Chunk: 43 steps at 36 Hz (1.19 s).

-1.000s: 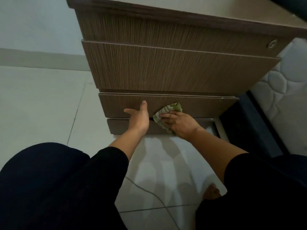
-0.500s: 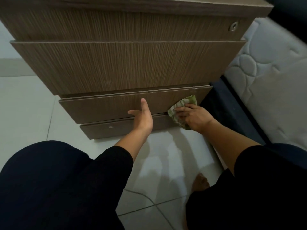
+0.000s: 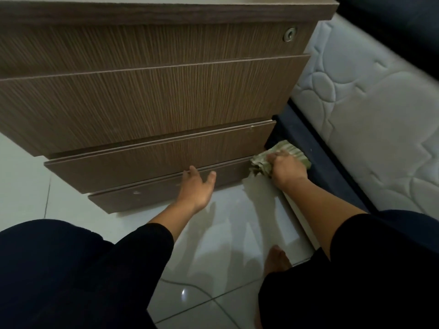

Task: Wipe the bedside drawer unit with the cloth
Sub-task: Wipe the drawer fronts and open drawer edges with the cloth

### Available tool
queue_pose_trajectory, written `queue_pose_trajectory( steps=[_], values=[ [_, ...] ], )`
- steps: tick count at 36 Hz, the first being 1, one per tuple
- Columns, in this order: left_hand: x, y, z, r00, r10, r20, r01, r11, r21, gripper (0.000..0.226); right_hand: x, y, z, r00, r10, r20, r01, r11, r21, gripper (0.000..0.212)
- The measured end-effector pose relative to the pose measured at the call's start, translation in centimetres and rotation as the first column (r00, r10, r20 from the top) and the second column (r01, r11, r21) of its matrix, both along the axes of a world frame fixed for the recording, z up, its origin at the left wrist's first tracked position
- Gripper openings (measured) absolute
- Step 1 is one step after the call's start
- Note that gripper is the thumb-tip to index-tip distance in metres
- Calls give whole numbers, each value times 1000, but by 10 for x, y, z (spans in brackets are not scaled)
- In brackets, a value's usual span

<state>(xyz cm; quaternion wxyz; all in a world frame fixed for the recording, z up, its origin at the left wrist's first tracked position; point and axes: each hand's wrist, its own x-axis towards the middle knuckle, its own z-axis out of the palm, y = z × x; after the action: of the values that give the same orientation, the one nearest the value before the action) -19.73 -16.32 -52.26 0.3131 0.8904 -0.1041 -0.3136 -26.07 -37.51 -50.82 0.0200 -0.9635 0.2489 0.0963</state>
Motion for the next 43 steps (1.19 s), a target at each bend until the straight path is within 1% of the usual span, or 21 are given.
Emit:
queue_pose_trajectory(
  steps=[2,6,10,13,19,23,29,33,36,39,41,43],
  values=[
    [2,5,-7,993,-94,73,88,992,91,73,2,0,-1,997,-68,43,66,997,51,43],
    [9,14,-18,957,-230,178,179,948,263,68,7,-1,-8,990,-120,78,112,989,93,44],
    [17,21,-29,917,-335,217,218,875,431,69,7,0,-15,987,-145,61,138,984,110,46],
    [19,22,-33,908,-360,216,222,849,480,70,7,1,-19,986,-156,52,150,982,113,47],
    [21,25,-36,898,-364,246,214,852,478,71,7,8,-27,974,-197,108,175,967,185,53],
    [24,29,-34,896,-359,263,210,862,462,69,8,18,-30,969,-200,145,169,964,205,57],
    [19,31,-33,909,-340,241,217,880,423,71,5,32,-29,945,-244,219,205,961,185,58],
    [7,36,-36,908,-318,271,200,901,384,72,-2,38,-29,912,-276,303,228,956,187,61],
    [-3,39,-38,907,-320,273,203,901,382,73,-7,40,-29,894,-305,329,256,949,184,63],
    [-13,42,-40,909,-328,259,218,901,376,74,-10,42,-35,913,-293,284,231,945,233,59],
    [-19,46,-42,903,-343,257,232,895,381,75,-9,46,-43,962,-221,158,171,945,279,57],
    [-25,52,-44,899,-364,245,254,888,384,77,-8,48,-52,987,-154,46,134,944,303,63]
  ],
)
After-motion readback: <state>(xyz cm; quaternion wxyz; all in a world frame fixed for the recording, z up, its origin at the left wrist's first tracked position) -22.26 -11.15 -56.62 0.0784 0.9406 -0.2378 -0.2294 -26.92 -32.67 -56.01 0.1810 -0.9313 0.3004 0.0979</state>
